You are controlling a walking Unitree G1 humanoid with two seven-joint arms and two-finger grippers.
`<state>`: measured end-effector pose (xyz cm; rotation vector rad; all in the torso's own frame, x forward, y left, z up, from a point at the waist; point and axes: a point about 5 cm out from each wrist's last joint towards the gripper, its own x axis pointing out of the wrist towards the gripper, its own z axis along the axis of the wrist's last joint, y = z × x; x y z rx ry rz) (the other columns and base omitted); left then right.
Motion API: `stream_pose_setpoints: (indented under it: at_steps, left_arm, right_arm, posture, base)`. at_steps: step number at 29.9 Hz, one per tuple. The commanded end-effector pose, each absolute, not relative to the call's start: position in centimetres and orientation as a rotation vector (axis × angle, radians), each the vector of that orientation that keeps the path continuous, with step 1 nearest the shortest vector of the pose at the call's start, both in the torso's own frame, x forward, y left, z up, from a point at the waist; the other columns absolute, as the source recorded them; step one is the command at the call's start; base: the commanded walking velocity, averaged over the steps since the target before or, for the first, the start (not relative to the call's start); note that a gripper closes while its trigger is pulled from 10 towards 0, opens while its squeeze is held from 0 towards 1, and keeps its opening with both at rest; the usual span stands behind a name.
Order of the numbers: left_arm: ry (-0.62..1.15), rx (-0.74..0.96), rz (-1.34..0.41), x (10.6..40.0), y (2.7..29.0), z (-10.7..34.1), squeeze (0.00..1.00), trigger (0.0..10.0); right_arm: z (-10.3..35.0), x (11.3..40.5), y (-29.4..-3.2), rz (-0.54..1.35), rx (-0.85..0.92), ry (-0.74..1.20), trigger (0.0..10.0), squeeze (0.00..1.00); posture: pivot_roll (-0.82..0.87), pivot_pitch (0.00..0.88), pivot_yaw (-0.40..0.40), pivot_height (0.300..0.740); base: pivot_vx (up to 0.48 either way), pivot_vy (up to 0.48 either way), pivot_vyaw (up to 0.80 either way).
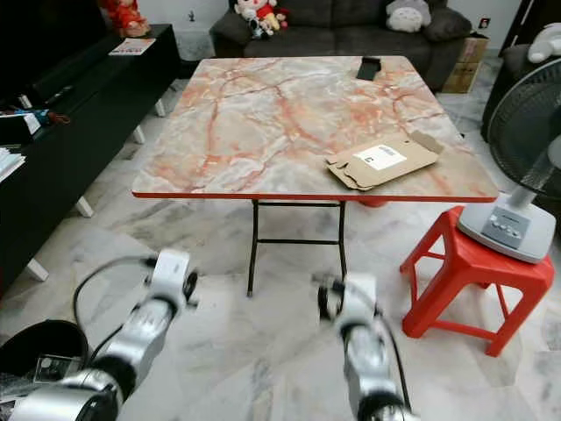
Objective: Picking trash to rubbish bin
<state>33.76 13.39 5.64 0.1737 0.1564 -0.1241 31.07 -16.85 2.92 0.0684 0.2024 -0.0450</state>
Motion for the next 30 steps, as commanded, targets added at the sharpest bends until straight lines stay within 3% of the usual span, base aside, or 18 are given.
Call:
stream_pose_setpoints:
  at_steps: [1,2,6,25,30]
  left_arm:
    - [0.087,0.112,-0.095,34.4,13.6,7.0,0.0,10.0]
    - [-0.006,0.072,-0.078,35.4,13.4,9.1,0.0,10.0]
    - [-0.107,0.032,-0.04,36.2,13.3,11.3,0.0,10.0]
    - [-0.172,0.001,0.005,37.0,13.8,13.1,0.0,10.0]
    - [-0.174,-0.01,-0.004,37.0,13.5,13.2,0.0,10.0]
  right_arm:
    - [5.0,32.3,-16.4,-0.028,0.077,0.09,10.0,0.0]
    - [8.4,33.9,-15.7,0.004,0.066,-0.062,10.0,0.0]
    - [11.8,35.1,-14.9,0.032,0.059,-0.216,10.0,0.0]
    - [12.3,35.4,-15.1,-0.039,0.173,-0.226,10.0,0.0]
    - [13.3,35.7,-15.2,-0.029,0.15,-0.255,10.0,0.0]
  posture:
    - [-0.1,0.0,0.034,0.74]
    - [-0.1,0.0,0.031,0.74]
    - [-0.1,0.0,0.028,0.74]
    - [-0.1,0.0,0.03,0.74]
    - [-0.1,0.0,0.032,0.74]
  base:
    - [0.0,0.0,0.0]
    - [0.0,0.0,0.0]
    - [0.0,0.0,0.0]
    - [0.0,0.0,0.0]
    - [0.334,0.0,0.0]
